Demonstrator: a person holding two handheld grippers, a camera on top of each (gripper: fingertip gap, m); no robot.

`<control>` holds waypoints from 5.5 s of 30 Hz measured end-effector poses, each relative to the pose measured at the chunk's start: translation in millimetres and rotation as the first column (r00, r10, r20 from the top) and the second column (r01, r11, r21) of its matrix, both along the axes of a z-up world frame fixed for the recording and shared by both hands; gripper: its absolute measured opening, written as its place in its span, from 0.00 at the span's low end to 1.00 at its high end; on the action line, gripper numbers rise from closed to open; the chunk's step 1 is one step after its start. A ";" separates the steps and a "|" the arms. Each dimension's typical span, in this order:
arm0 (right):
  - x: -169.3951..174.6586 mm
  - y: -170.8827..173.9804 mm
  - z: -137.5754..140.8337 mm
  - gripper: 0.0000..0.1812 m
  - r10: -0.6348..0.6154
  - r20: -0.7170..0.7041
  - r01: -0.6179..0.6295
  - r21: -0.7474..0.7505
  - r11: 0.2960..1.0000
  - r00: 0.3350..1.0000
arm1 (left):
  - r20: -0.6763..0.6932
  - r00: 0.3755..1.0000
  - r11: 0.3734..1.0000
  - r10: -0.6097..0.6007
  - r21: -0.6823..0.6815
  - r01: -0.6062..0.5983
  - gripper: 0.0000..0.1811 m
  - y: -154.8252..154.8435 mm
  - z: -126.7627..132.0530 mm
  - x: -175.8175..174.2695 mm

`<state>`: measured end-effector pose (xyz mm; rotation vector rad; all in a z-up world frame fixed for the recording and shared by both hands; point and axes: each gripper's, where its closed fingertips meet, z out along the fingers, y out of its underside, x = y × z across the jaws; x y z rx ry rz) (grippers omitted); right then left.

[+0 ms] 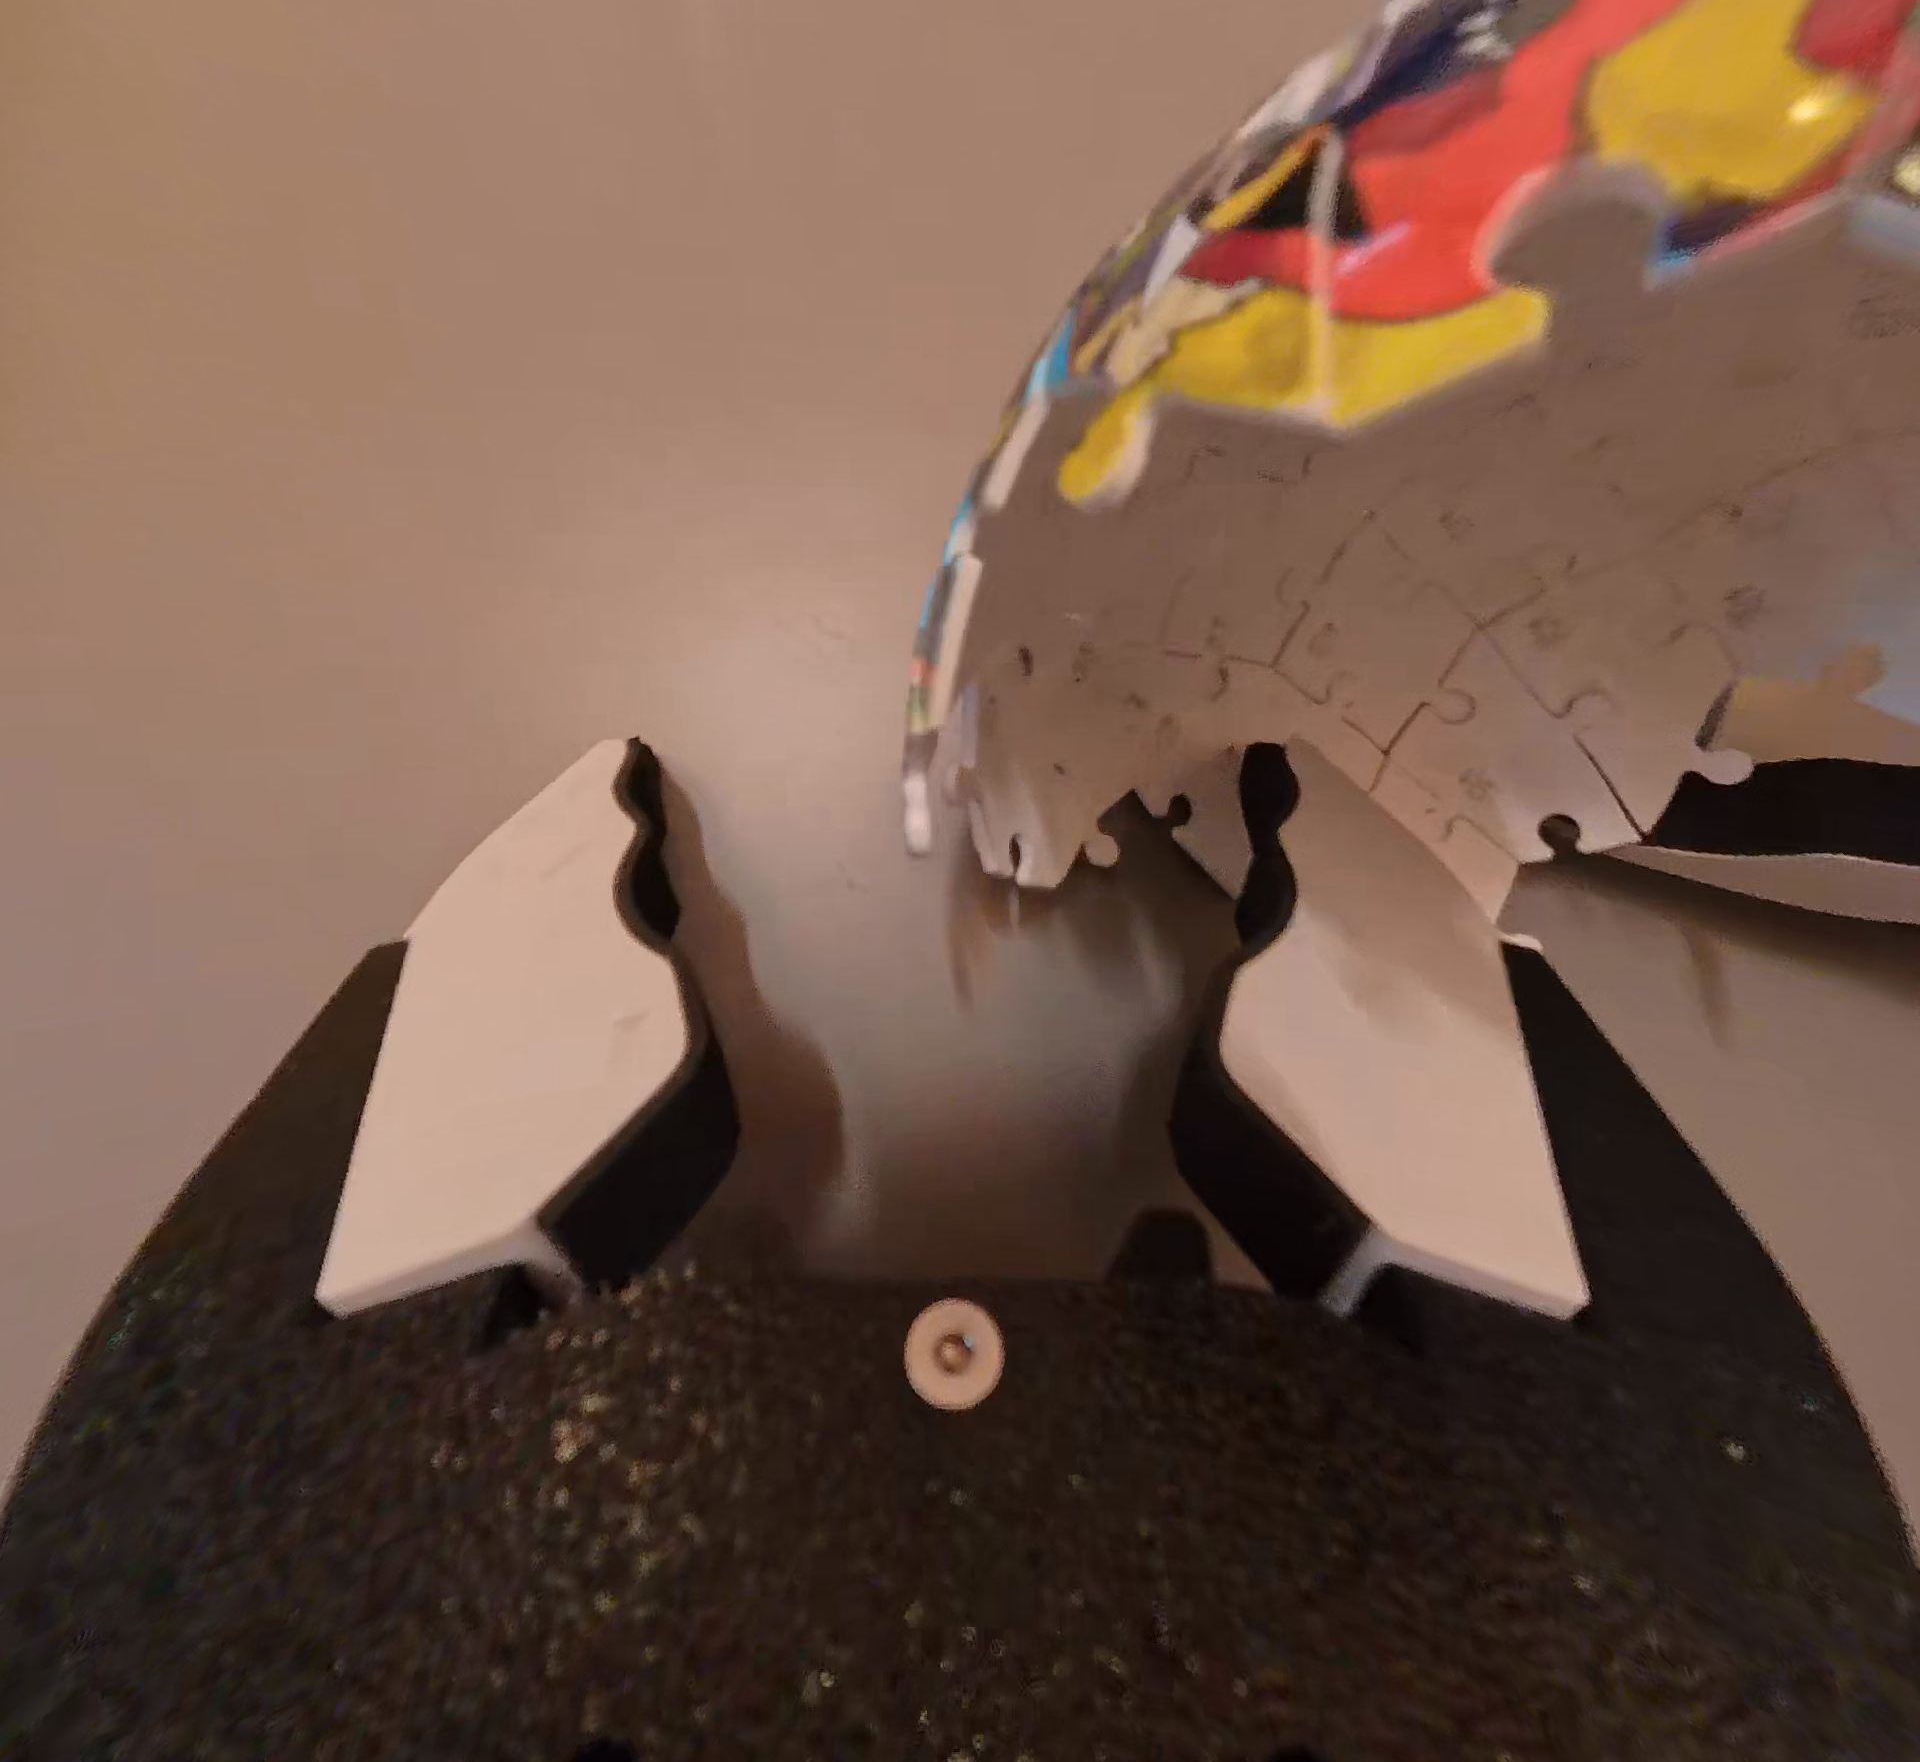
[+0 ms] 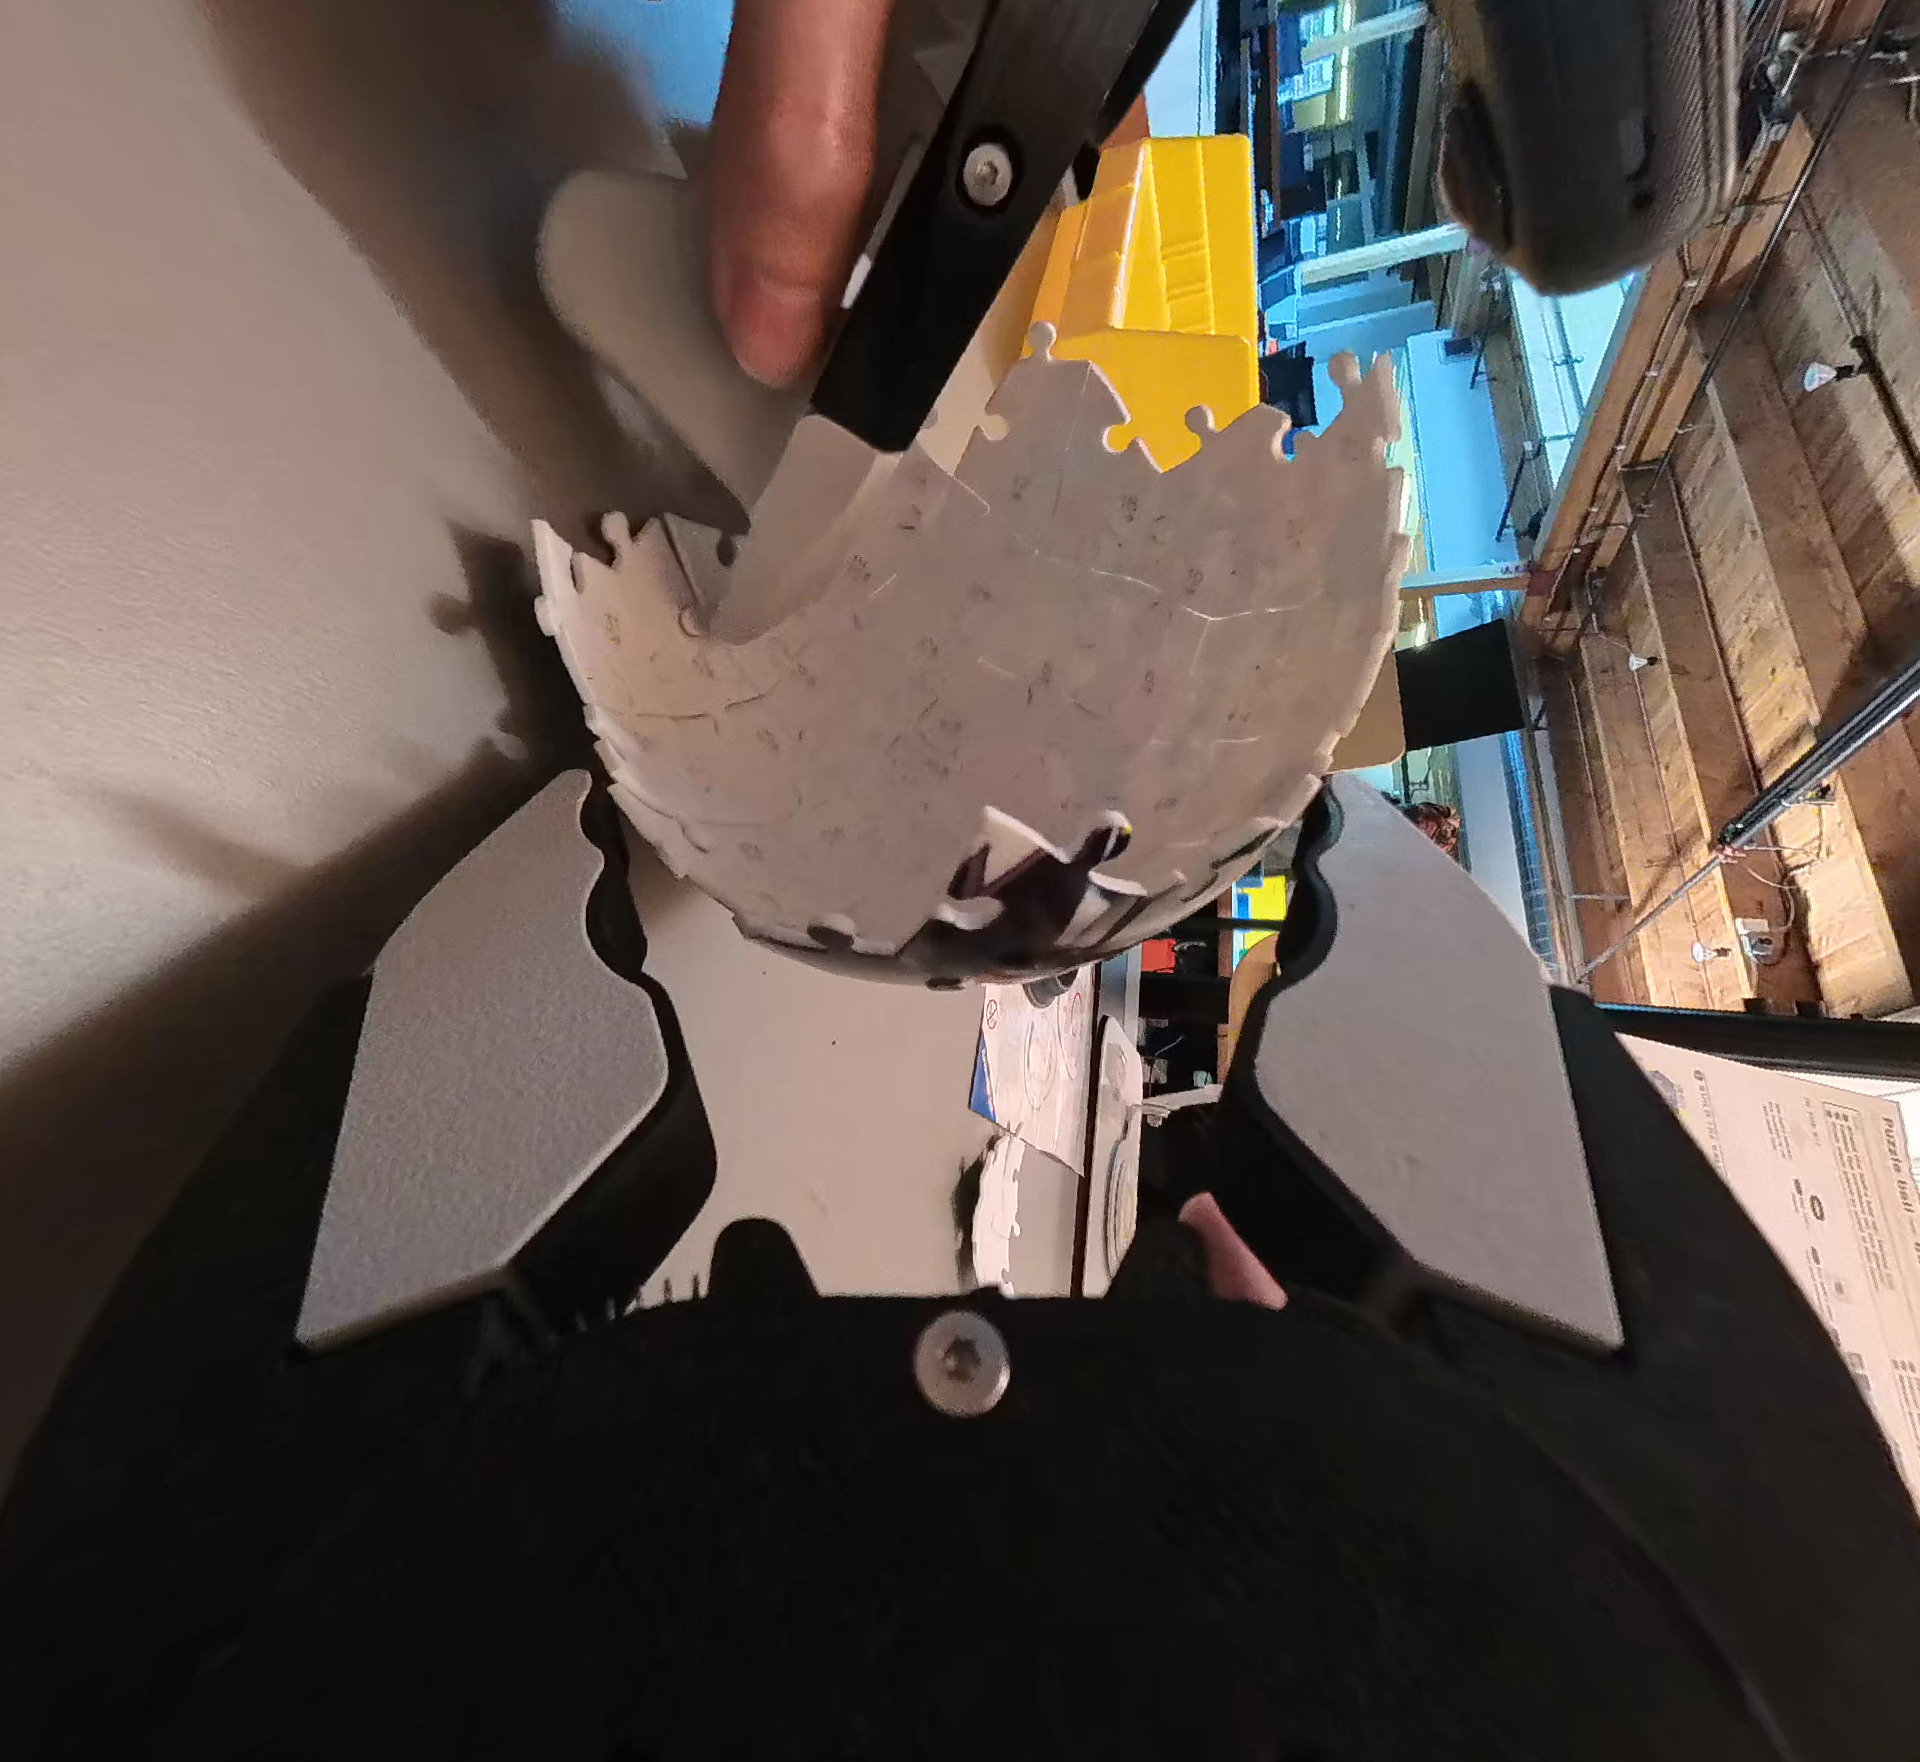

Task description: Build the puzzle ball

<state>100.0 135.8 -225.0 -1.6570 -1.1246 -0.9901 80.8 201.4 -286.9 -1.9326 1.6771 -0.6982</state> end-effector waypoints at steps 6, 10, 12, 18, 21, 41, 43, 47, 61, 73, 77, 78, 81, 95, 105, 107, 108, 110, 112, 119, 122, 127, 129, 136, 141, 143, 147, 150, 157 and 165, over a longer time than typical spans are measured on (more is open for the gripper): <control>0.1 -0.9 -0.5 0.66 -0.010 -0.004 0.010 0.007 1.000 1.000 | -0.024 1.000 0.998 -0.014 0.067 0.016 0.59 -3.3 -1.6 -0.7; -0.4 -0.6 -0.2 0.66 -0.007 0.005 0.007 0.006 1.000 1.000 | -0.004 1.000 0.994 -0.001 0.108 0.001 0.63 2.6 1.7 -0.8; -0.3 -0.6 -0.3 0.66 -0.006 0.003 0.006 0.007 1.000 1.000 | 0.083 0.997 0.999 0.003 0.044 -0.006 0.56 1.0 12.5 2.2; -0.5 -0.2 -0.2 0.66 -0.007 0.008 0.007 0.003 1.000 1.000 | 0.072 0.997 0.996 0.040 0.076 -0.045 0.57 18.3 15.9 -8.0; -0.8 -0.1 0.0 0.66 -0.007 0.014 0.007 0.003 1.000 1.000 | 0.052 0.999 0.995 0.008 0.095 -0.013 0.57 12.0 14.6 -8.2; -0.4 0.4 -0.3 0.66 -0.012 0.010 0.012 -0.002 1.000 1.000 | 0.014 1.000 0.994 -0.024 0.103 0.023 0.63 1.7 -0.7 -1.9; -0.1 0.4 -0.5 0.66 -0.014 0.008 0.014 -0.003 1.000 1.000 | 0.073 0.997 0.999 0.009 0.038 -0.011 0.59 4.7 5.7 -2.1; 0.3 0.8 -0.8 0.66 -0.014 0.000 0.014 -0.005 1.000 1.000 | 0.145 0.988 0.997 0.057 0.033 -0.063 0.56 18.6 19.1 -3.8; -0.8 -0.3 -1.8 0.64 -0.032 0.027 0.032 0.004 0.999 0.999 | 0.014 0.998 0.977 -0.068 0.201 0.064 0.55 2.9 7.0 2.7; 4.2 1.1 -3.7 0.65 -0.046 -0.002 0.046 -0.039 0.998 0.999 | 0.092 0.995 0.995 -0.049 0.092 0.041 0.57 4.1 10.2 2.2; 11.6 2.5 -7.0 0.65 -0.058 -0.083 0.050 -0.089 0.995 0.995 | 0.085 0.995 0.998 -0.044 0.039 0.041 0.57 5.0 8.8 4.0; 13.3 2.7 -7.7 0.65 -0.061 -0.098 0.051 -0.100 0.994 0.993 | 0.083 0.996 0.998 -0.044 0.041 0.041 0.57 6.1 8.8 4.4; 20.4 2.3 -9.9 0.65 -0.084 -0.123 0.066 -0.143 0.988 0.989 | 0.084 0.996 0.999 -0.039 0.038 0.036 0.57 9.7 9.5 4.9; 26.8 0.6 -19.7 0.62 -0.117 -0.363 0.032 -0.232 0.972 0.924 | 0.186 0.982 0.988 0.026 -0.152 0.003 0.54 19.6 24.5 21.8; 20.5 -4.9 -21.2 0.60 -0.146 -0.569 0.038 -0.196 0.980 0.810 | 0.441 0.874 0.874 0.205 -0.484 0.039 0.53 39.3 72.0 23.5; 17.0 -6.3 -20.1 0.60 -0.149 -0.597 0.048 -0.181 0.982 0.789 | 0.462 0.857 0.850 0.229 -0.523 0.055 0.53 44.5 75.3 18.3; 15.4 -7.3 -20.2 0.60 -0.153 -0.602 0.054 -0.179 0.982 0.784 | 0.467 0.853 0.845 0.234 -0.532 0.059 0.53 46.9 75.5 15.5; 12.8 -10.8 -21.8 0.60 -0.170 -0.599 0.066 -0.191 0.979 0.782 | 0.474 0.848 0.846 0.236 -0.529 0.061 0.53 50.9 74.2 11.5; 10.5 -15.0 -23.4 0.59 -0.189 -0.601 0.084 -0.198 0.977 0.776 | 0.481 0.849 0.852 0.219 -0.518 0.074 0.52 50.1 72.6 9.8; 10.6 -30.9 -23.1 0.58 -0.256 -0.615 0.173 -0.193 0.966 0.746 | 0.462 0.885 0.877 0.055 -0.445 0.178 0.52 28.5 67.5 7.8; 13.5 -40.7 -18.3 0.57 -0.281 -0.628 0.216 -0.179 0.960 0.726 | 0.467 0.884 0.862 0.030 -0.460 0.214 0.52 19.1 68.0 7.4; 12.8 -62.0 -15.9 0.57 -0.306 -0.626 0.251 -0.178 0.952 0.718 | 0.444 0.892 0.827 -0.088 -0.467 0.314 0.52 -7.4 63.5 4.2; 11.8 -72.8 -16.4 0.56 -0.320 -0.618 0.260 -0.188 0.947 0.718 | 0.430 0.890 0.819 -0.153 -0.448 0.357 0.53 -19.0 61.1 2.0; 53.8 -141.2 -17.5 0.50 -0.513 -0.551 0.450 -0.258 0.855 0.658 | 0.424 0.876 0.853 -0.228 -0.346 0.390 0.54 -25.7 65.0 -3.1; 108.9 -192.9 -20.8 0.48 -0.635 -0.578 0.585 -0.306 0.751 0.513 | 0.430 0.867 0.883 -0.251 -0.266 0.387 0.53 -24.0 69.3 -3.3; 117.5 -198.2 -21.6 0.44 -0.623 -0.603 0.578 -0.304 0.757 0.499 | 0.424 0.866 0.883 -0.267 -0.253 0.396 0.52 -26.1 66.6 -3.4; 129.1 -195.4 -27.3 0.40 -0.613 -0.607 0.559 -0.310 0.769 0.506 | 0.415 0.862 0.868 -0.293 -0.264 0.422 0.50 -36.5 61.9 -2.6; 140.5 -186.1 -29.8 0.37 -0.611 -0.594 0.558 -0.304 0.773 0.523 | 0.432 0.838 0.851 -0.333 -0.245 0.464 0.48 -47.5 64.1 -3.1; 176.4 -157.5 -31.8 0.36 -0.611 -0.617 0.560 -0.310 0.768 0.496 | 0.435 0.823 0.845 -0.366 -0.215 0.490 0.48 -57.9 63.2 -0.2; 203.3 -110.0 -38.6 0.36 -0.619 -0.593 0.502 -0.377 0.779 0.515 | 0.511 0.803 0.846 -0.307 -0.239 0.476 0.47 -49.6 71.2 11.4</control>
